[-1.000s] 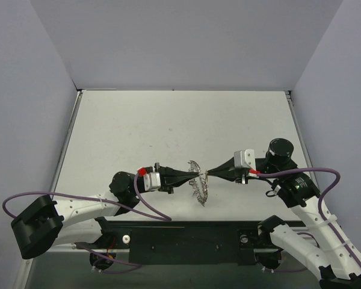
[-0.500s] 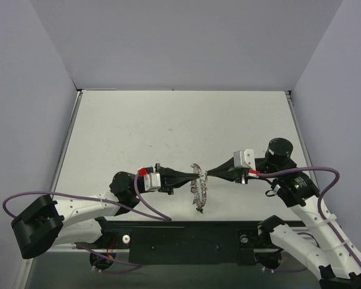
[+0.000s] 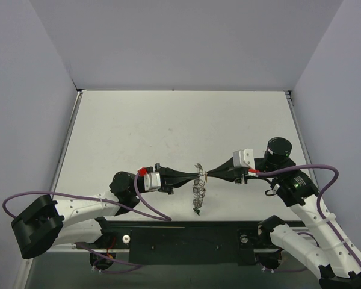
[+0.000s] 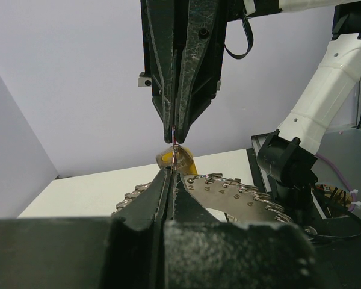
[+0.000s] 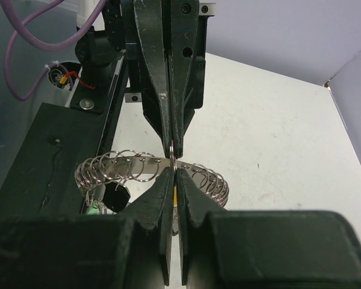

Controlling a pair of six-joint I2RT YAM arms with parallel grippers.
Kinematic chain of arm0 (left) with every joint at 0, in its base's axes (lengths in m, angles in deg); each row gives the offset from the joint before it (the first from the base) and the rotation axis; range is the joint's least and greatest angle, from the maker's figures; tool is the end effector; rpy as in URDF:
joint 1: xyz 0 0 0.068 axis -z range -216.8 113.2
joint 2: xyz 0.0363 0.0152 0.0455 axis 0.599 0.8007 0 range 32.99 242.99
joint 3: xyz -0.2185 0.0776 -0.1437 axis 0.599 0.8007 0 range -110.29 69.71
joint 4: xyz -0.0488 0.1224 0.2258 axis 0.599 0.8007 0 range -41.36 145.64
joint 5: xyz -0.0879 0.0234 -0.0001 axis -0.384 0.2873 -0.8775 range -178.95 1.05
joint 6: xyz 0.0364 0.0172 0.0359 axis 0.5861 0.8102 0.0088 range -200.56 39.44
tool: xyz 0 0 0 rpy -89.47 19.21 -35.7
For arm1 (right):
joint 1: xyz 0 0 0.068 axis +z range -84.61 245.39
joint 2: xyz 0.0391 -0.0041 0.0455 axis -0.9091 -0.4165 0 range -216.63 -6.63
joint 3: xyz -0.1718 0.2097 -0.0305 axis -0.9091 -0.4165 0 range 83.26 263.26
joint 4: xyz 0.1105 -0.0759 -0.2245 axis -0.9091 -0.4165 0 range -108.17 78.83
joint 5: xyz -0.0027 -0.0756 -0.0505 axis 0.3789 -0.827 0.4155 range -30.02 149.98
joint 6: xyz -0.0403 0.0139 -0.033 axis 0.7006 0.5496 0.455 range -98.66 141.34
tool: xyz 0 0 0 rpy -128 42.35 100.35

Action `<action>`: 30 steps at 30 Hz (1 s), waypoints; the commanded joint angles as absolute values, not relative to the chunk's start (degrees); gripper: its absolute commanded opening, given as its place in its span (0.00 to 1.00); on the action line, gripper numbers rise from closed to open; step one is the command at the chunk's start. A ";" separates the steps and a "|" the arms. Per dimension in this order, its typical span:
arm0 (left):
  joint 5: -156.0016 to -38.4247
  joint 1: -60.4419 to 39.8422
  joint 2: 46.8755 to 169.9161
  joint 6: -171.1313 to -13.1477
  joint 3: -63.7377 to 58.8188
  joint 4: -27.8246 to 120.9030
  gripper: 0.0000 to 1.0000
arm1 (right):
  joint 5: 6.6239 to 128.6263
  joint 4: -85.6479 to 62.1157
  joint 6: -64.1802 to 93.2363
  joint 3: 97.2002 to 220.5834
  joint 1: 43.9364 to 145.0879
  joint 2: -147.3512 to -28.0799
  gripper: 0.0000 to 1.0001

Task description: Put the keys on the keyring

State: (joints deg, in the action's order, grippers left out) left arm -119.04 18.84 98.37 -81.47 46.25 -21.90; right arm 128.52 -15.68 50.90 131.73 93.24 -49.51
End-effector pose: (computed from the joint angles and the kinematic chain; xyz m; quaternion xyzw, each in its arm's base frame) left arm 0.1119 -0.1953 0.2847 0.4247 0.3351 -0.5101 0.6687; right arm 0.1186 0.1000 0.3784 -0.6305 0.3146 0.3855 0.5957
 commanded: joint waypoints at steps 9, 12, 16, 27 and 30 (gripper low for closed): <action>-118.57 18.48 97.94 -81.97 44.66 -26.86 0.00 | 131.44 -11.79 49.82 132.13 94.04 -50.05 0.00; -118.66 18.48 97.94 -82.05 44.49 -26.77 0.00 | 131.44 -10.13 49.12 131.95 94.12 -50.14 0.00; -118.75 18.48 98.03 -81.97 44.49 -26.94 0.00 | 130.91 -10.03 49.12 131.95 94.13 -50.23 0.00; -117.52 18.48 97.85 -81.35 44.57 -26.15 0.00 | 131.44 -10.99 49.29 132.30 94.12 -50.14 0.00; -117.34 18.48 97.77 -81.26 44.66 -26.06 0.00 | 131.53 -10.99 49.29 132.21 94.12 -50.05 0.00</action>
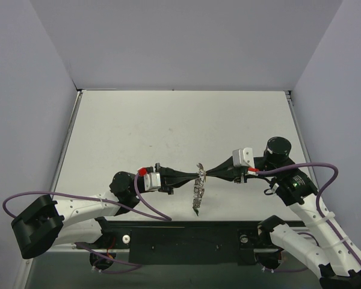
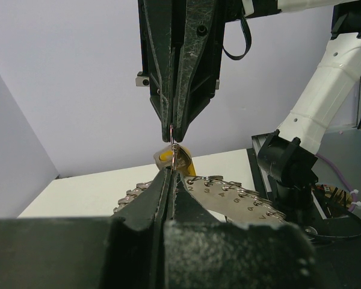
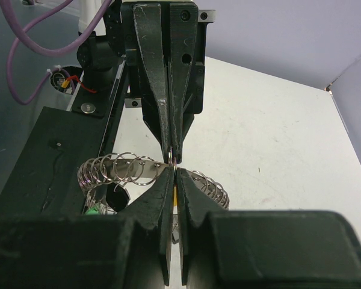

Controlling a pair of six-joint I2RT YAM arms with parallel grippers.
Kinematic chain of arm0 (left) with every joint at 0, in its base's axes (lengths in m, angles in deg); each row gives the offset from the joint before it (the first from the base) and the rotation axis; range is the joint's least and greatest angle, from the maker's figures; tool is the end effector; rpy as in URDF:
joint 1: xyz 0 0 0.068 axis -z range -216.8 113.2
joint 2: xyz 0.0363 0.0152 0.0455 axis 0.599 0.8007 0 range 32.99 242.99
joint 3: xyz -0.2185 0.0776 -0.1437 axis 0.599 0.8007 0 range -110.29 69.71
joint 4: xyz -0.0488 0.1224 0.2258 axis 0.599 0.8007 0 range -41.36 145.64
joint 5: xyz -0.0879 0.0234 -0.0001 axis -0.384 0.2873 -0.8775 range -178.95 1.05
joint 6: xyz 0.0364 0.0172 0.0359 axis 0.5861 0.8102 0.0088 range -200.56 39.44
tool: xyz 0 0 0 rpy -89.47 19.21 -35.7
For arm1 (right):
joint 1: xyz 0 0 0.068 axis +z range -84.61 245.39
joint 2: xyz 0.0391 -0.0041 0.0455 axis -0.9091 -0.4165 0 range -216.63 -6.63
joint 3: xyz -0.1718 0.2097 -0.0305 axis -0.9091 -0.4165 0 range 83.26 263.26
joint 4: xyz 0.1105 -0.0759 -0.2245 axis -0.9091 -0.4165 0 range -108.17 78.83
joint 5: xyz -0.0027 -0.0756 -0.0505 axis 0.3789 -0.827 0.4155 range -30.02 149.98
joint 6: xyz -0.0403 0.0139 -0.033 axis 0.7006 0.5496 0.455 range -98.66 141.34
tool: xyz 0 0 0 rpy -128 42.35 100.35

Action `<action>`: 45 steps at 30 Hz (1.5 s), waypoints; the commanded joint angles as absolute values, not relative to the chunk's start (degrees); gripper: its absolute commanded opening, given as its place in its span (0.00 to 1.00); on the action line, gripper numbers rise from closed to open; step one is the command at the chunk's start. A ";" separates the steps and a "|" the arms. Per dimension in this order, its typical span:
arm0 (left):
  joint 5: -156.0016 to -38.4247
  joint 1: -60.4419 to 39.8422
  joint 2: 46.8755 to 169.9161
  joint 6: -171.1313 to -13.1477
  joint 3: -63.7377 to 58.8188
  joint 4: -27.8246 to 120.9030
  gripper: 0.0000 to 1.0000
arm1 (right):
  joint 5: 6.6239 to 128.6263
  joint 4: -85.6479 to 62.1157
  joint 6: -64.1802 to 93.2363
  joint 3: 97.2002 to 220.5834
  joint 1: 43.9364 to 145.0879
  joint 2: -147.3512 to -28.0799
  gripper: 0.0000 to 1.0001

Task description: Put the keys on the keyring

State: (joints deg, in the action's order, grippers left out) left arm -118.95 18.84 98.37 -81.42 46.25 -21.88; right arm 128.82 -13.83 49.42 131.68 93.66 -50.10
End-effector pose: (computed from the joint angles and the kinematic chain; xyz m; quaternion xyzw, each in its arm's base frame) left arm 0.1120 -0.1953 0.2847 0.4244 0.3355 -0.5095 0.6691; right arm 0.1201 0.1022 0.3795 -0.6291 0.3114 0.3926 0.5942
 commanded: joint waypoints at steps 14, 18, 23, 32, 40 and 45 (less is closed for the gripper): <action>-116.99 18.48 97.68 -81.44 44.66 -26.24 0.00 | 131.35 -10.99 49.29 132.21 94.04 -50.14 0.00; -117.25 18.48 97.68 -81.44 44.75 -26.42 0.00 | 130.74 -10.99 49.29 132.30 94.04 -50.23 0.00; -117.60 18.48 97.85 -81.18 44.66 -26.15 0.00 | 130.30 -10.47 49.38 132.13 93.51 -49.97 0.00; -117.87 18.57 97.77 -81.18 44.66 -26.15 0.00 | 129.95 -10.99 49.64 132.04 93.33 -49.79 0.00; -118.04 18.48 97.77 -81.09 44.57 -26.06 0.00 | 128.80 -10.91 49.82 131.95 93.42 -49.79 0.00; -118.13 18.48 97.77 -81.00 44.57 -25.98 0.00 | 128.80 -10.99 49.82 131.95 93.33 -49.70 0.00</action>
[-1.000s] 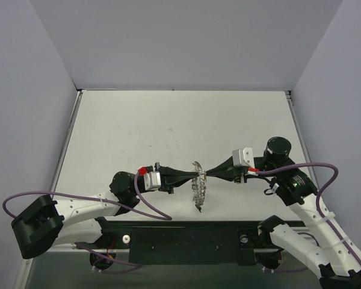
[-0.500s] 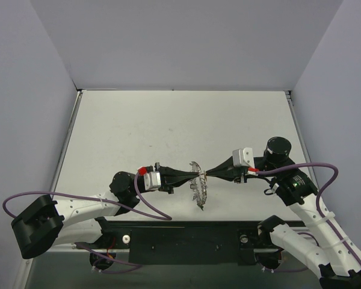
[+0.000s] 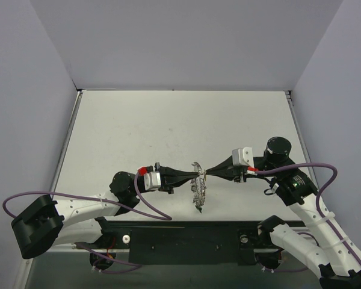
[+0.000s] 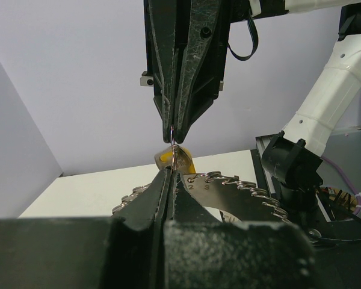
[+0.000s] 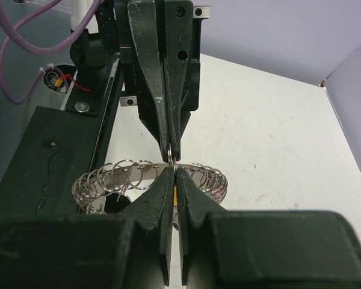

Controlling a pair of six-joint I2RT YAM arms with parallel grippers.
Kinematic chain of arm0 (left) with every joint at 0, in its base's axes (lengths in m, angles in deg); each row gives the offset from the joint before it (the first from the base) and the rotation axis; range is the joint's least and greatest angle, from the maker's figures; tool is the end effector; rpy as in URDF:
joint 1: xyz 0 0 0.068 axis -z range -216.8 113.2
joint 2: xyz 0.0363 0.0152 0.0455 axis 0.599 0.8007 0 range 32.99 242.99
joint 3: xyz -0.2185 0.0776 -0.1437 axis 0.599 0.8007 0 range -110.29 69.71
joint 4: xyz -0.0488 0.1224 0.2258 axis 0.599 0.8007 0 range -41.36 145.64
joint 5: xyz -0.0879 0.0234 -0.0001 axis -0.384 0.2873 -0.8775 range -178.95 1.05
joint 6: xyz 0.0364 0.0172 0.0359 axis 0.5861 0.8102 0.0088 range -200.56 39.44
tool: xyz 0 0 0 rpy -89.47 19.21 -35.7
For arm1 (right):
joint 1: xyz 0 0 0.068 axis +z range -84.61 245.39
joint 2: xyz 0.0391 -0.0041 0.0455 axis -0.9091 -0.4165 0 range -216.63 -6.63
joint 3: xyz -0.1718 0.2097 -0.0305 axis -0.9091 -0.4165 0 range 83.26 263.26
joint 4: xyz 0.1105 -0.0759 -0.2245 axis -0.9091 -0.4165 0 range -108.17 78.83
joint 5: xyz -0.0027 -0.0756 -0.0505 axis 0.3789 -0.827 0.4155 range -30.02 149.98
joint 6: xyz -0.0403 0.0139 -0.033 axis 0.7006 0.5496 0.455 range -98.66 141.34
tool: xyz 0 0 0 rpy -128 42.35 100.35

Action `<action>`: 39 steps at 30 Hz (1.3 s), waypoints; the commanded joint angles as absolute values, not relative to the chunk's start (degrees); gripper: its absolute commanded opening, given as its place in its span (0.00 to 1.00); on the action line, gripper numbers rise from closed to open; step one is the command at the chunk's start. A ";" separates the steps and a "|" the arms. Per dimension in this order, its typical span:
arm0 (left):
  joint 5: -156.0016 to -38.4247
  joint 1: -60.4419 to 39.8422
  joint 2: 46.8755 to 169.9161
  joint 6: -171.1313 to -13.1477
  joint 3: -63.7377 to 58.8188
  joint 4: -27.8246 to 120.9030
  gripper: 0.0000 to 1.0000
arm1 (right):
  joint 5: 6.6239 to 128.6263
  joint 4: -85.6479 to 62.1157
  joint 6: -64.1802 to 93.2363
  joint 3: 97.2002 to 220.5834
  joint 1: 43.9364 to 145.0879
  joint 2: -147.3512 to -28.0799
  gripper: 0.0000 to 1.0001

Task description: Put the keys on the keyring

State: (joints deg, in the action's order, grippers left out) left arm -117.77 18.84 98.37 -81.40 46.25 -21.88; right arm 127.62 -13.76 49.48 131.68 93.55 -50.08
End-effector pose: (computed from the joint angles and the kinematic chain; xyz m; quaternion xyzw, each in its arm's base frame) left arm 0.1127 -0.1952 0.2849 0.4174 0.3405 -0.5060 0.6736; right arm 0.1210 0.1020 0.3797 -0.6255 0.3176 0.3854 0.5995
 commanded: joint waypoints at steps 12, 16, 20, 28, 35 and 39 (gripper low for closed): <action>-117.60 18.48 97.85 -80.82 44.66 -25.80 0.00 | 130.38 -12.49 49.65 131.95 93.69 -49.79 0.00; -117.69 18.57 97.85 -80.82 44.75 -25.80 0.00 | 130.30 -12.40 49.38 132.04 93.60 -49.70 0.00; -117.69 18.48 97.85 -81.00 44.66 -25.89 0.00 | 130.38 -12.14 49.20 131.95 93.77 -49.79 0.00; -117.60 18.48 97.85 -80.82 44.66 -25.89 0.00 | 130.39 -12.05 48.94 131.95 93.95 -50.05 0.00; -117.25 18.48 97.85 -80.91 44.66 -25.45 0.00 | 130.47 -11.96 48.85 131.95 93.95 -49.96 0.00; -117.16 18.48 97.77 -79.15 44.66 -24.66 0.00 | 130.12 -11.61 48.33 131.95 93.86 -49.88 0.00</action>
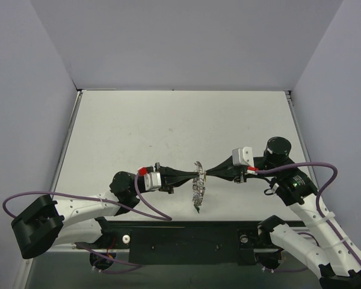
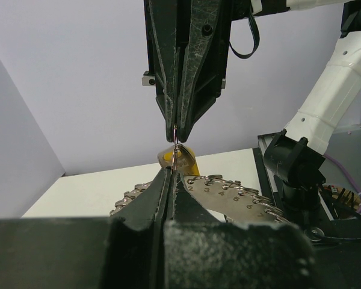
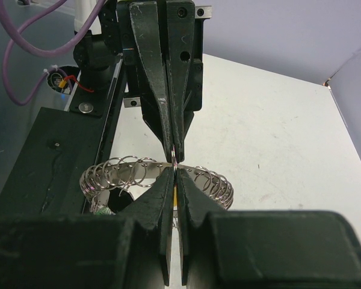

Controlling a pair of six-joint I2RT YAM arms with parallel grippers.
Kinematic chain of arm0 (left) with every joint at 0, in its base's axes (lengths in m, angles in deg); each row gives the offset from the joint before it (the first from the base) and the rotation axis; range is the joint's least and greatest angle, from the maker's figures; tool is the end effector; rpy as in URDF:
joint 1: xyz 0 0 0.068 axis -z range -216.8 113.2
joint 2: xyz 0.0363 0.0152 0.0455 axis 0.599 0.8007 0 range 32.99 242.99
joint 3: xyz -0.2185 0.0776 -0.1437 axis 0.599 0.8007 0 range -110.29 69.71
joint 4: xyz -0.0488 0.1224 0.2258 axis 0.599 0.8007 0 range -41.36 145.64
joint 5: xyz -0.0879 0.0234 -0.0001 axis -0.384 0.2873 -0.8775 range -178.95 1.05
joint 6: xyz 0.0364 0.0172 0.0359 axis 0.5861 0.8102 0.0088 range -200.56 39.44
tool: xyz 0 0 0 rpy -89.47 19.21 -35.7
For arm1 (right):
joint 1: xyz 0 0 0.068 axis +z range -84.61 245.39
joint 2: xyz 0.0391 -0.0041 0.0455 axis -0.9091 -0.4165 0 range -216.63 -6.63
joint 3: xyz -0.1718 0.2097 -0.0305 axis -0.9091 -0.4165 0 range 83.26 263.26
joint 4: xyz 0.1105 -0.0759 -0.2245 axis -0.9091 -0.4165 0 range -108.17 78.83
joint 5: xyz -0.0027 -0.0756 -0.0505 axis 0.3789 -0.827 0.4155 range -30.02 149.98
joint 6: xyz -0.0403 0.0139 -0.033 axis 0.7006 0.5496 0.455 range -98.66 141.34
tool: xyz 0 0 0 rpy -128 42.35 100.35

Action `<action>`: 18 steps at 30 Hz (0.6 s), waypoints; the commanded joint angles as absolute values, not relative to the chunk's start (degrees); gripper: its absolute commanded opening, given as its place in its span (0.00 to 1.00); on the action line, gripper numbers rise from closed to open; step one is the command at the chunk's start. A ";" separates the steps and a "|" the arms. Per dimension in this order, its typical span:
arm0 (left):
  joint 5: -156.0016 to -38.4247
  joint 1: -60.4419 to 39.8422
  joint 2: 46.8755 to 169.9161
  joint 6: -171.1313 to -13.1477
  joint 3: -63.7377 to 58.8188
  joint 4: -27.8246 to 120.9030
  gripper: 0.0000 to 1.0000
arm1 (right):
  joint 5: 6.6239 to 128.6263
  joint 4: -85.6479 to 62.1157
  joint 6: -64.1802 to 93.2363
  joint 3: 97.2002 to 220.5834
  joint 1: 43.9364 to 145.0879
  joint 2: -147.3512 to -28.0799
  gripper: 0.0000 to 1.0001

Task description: Put the keys on the keyring

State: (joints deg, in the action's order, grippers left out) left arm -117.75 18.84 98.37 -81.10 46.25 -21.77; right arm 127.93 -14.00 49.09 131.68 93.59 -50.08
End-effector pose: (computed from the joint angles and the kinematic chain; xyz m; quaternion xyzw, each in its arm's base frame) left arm 0.1127 -0.1953 0.2847 0.4185 0.3403 -0.5041 0.6745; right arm 0.1207 0.1021 0.3793 -0.6253 0.3193 0.3900 0.5957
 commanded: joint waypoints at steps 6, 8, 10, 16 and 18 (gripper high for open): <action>-117.34 18.48 97.85 -79.07 44.66 -24.66 0.00 | 130.12 -11.70 48.24 131.86 93.86 -49.70 0.00; -117.43 18.48 97.68 -79.06 44.75 -24.74 0.00 | 130.03 -11.70 48.33 131.77 93.86 -49.79 0.00; -117.52 18.48 97.76 -79.15 44.66 -24.83 0.00 | 129.95 -11.70 48.50 131.69 93.86 -49.79 0.00; -117.69 18.48 97.68 -79.33 44.75 -25.10 0.00 | 129.42 -11.70 48.68 131.51 93.95 -49.96 0.00; -117.87 18.48 97.68 -79.33 44.75 -25.10 0.00 | 129.33 -11.70 48.68 131.42 93.86 -49.96 0.00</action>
